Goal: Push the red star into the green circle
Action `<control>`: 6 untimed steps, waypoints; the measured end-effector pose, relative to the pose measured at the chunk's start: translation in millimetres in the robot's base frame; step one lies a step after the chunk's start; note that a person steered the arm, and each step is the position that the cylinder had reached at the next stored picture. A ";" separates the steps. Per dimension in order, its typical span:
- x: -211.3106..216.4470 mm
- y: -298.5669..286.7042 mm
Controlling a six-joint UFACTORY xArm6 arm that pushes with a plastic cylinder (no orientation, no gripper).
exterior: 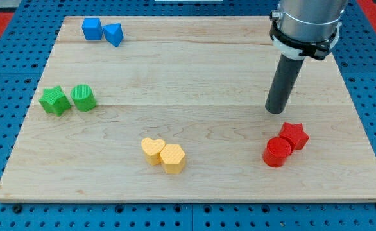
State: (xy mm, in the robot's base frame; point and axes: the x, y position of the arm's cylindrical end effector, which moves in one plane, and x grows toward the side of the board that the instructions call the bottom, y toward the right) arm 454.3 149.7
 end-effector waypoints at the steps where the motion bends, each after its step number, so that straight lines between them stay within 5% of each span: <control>1: 8.0 16.7; 2: 13.3 71.2; 3: 83.1 80.9; 6: 56.8 -77.9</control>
State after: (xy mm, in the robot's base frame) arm 511.1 71.8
